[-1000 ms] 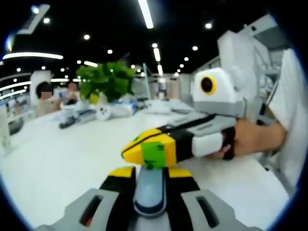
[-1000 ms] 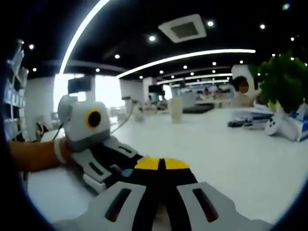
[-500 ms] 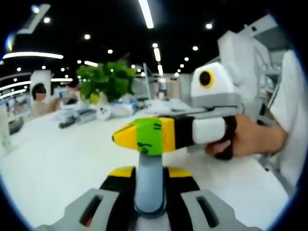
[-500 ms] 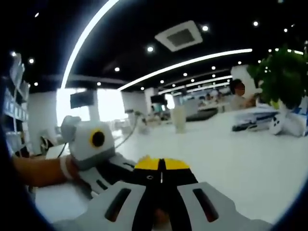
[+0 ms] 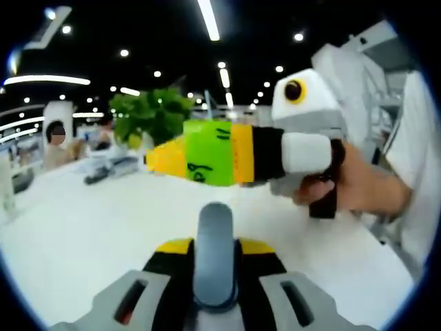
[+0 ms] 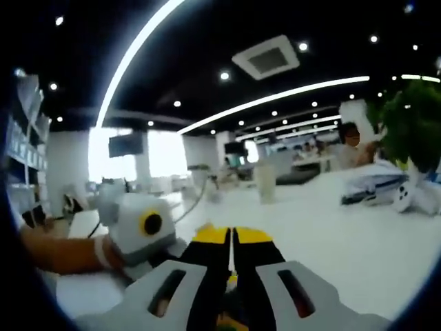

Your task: Pick up the paper insert the paper into the punch align the paper edges press the punch to punch holes

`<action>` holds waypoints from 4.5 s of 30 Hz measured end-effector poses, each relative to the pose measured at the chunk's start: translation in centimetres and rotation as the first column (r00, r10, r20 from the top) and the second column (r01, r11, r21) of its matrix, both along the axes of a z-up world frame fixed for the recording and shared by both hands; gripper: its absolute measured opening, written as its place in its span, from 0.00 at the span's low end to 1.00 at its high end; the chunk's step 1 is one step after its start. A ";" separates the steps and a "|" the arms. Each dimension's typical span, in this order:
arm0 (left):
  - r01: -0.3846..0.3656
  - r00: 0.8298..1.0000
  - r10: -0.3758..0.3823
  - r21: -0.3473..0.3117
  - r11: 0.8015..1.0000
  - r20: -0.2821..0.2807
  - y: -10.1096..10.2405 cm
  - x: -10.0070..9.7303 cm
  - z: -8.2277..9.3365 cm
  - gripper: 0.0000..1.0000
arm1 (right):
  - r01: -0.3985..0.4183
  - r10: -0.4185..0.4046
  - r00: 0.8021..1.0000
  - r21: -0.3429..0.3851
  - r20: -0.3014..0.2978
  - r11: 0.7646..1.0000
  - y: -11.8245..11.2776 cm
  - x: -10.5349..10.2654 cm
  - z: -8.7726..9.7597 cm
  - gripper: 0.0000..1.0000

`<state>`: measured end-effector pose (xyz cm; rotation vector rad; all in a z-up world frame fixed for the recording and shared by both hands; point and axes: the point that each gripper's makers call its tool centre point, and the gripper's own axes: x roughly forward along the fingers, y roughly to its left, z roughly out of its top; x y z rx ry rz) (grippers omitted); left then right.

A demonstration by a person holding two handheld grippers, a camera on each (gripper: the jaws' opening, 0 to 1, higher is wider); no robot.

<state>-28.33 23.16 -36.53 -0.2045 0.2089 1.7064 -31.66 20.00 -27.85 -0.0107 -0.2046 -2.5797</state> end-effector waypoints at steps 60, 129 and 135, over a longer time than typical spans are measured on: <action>0.003 1.000 -0.005 0.133 0.991 0.015 -0.1 -0.2 2.7 0.57 | -0.043 0.050 0.996 -0.099 0.071 0.994 7.2 -0.3 -3.5 0.22; -0.267 0.964 0.268 -0.032 0.963 0.004 -15.4 3.2 -0.6 0.60 | -0.241 0.241 0.970 -0.020 0.017 0.970 5.4 1.9 -3.0 0.31; -0.276 0.961 0.276 -0.030 0.961 0.006 -15.4 3.2 -0.6 0.61 | -0.369 0.367 0.929 0.165 0.044 0.915 5.5 3.8 -4.6 0.30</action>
